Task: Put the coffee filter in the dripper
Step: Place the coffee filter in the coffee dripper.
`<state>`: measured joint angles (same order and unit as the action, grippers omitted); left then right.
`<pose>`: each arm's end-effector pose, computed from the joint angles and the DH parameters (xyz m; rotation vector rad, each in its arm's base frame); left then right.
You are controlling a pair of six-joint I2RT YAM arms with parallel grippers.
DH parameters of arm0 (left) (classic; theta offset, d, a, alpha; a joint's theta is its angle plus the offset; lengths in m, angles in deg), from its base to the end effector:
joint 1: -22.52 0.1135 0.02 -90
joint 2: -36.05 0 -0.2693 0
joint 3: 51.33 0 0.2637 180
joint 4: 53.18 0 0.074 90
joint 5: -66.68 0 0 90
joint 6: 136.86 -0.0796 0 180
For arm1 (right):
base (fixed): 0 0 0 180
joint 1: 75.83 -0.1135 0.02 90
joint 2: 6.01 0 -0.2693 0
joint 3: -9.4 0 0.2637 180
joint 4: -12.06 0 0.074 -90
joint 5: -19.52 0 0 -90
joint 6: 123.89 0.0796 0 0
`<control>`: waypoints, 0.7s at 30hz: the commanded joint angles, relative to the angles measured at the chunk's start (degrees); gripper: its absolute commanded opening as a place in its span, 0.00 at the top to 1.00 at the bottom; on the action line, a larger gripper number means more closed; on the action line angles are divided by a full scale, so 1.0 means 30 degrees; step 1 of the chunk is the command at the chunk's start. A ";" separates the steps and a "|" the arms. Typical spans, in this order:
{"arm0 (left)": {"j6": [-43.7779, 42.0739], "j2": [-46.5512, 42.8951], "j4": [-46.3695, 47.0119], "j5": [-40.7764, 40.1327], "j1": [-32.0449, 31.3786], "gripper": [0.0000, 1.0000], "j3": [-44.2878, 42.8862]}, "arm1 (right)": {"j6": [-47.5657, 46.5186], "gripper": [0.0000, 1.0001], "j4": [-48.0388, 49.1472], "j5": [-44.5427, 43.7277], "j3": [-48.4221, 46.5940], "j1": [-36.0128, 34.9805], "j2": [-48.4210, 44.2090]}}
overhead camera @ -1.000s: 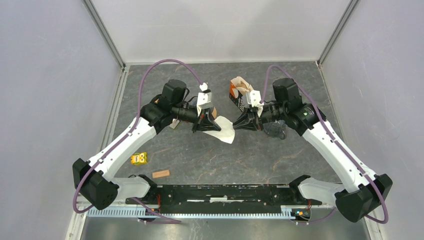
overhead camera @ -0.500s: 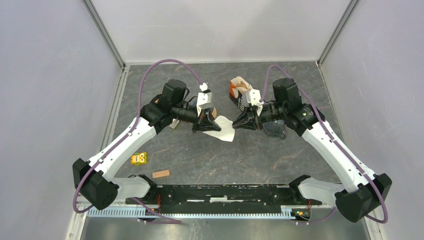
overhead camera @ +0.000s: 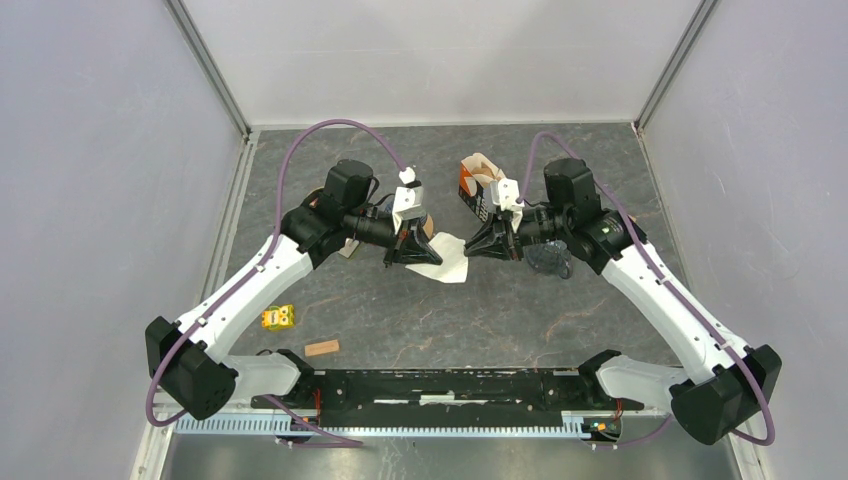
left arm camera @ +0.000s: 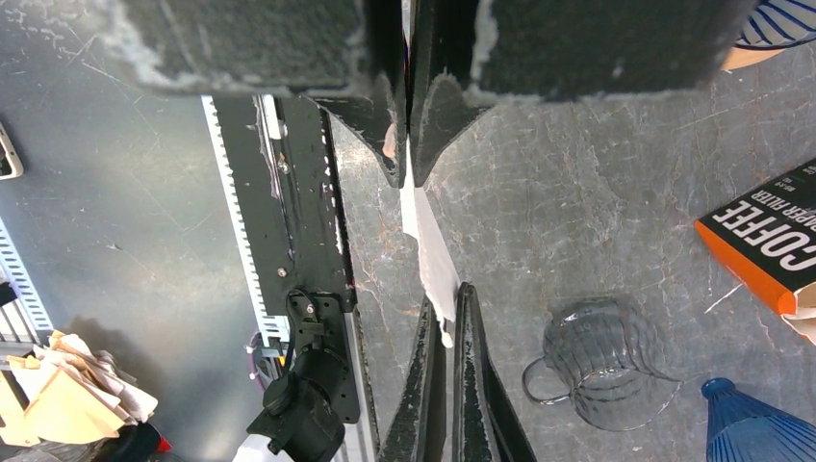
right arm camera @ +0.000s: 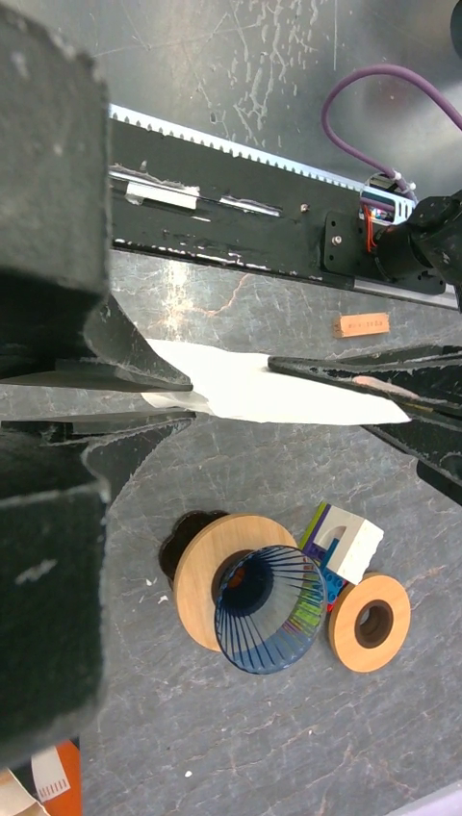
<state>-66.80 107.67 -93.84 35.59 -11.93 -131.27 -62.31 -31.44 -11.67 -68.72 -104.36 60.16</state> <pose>0.2033 -0.2221 0.3456 1.4410 1.4682 -1.2371 0.2024 0.1875 0.3542 -1.4335 1.3855 1.0726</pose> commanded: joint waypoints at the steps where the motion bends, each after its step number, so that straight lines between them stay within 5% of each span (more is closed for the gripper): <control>1: -0.0882 -0.0335 0.0233 0.0777 0.0117 0.98 0.0085 | 0.0901 0.82 0.1120 -0.0383 0.0146 -0.0125 -0.0323; 21: -0.1500 -0.0272 -0.0170 0.1784 0.0119 0.98 0.0142 | -0.2416 0.86 -0.0833 0.0804 -0.0141 -0.0127 -0.0316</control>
<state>-68.20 107.67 -94.10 38.32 -11.93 -130.83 -65.90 -32.01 -11.93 -68.52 -104.49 60.16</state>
